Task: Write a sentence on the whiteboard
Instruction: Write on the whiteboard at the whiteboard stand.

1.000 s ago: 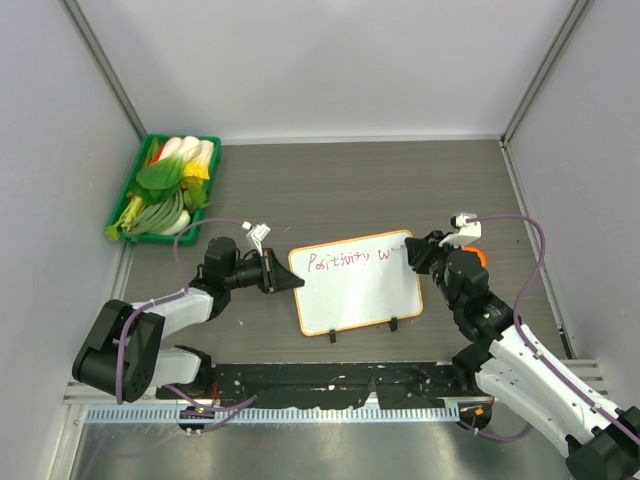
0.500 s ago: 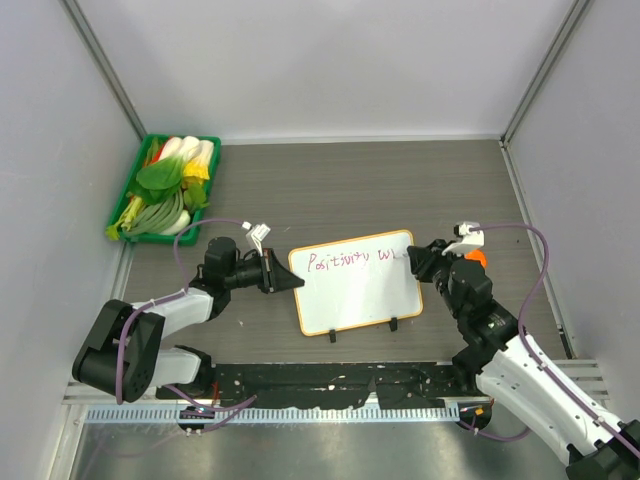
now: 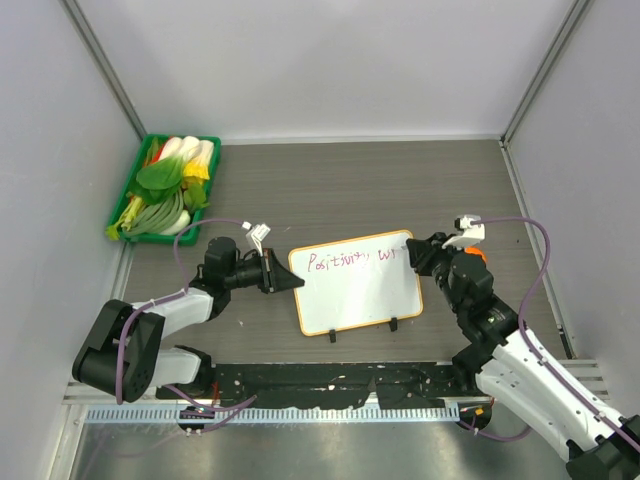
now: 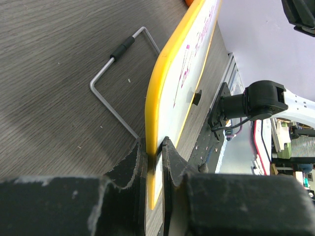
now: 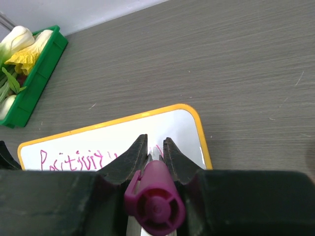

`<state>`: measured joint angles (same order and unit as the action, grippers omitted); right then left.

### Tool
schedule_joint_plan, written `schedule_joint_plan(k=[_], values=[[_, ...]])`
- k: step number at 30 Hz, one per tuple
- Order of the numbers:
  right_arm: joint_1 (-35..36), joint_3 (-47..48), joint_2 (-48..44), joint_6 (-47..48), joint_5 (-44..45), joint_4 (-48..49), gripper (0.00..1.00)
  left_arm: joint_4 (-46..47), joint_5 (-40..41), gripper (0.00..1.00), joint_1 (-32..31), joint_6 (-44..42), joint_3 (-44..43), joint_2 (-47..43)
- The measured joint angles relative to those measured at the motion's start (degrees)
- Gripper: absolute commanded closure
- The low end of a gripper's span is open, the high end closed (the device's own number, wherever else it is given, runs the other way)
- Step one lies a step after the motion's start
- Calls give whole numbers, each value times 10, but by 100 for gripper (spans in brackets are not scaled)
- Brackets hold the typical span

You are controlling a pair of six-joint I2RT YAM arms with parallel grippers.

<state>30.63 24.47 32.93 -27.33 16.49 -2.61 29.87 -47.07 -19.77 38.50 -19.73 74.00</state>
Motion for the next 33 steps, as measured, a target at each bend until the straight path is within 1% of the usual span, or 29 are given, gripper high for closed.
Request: schedule_joint_plan(k=[6, 15, 27, 33], values=[[0, 8, 24, 1, 5, 23, 99, 0, 0, 100, 0, 0, 0, 0], [0, 1, 35, 0, 23, 58, 99, 0, 0, 100, 0, 0, 0, 0], [0, -2, 50, 0, 25, 61, 99, 0, 0, 100, 0, 0, 0, 0], [0, -2, 26, 0, 25, 47, 99, 0, 0, 100, 0, 0, 0, 0]])
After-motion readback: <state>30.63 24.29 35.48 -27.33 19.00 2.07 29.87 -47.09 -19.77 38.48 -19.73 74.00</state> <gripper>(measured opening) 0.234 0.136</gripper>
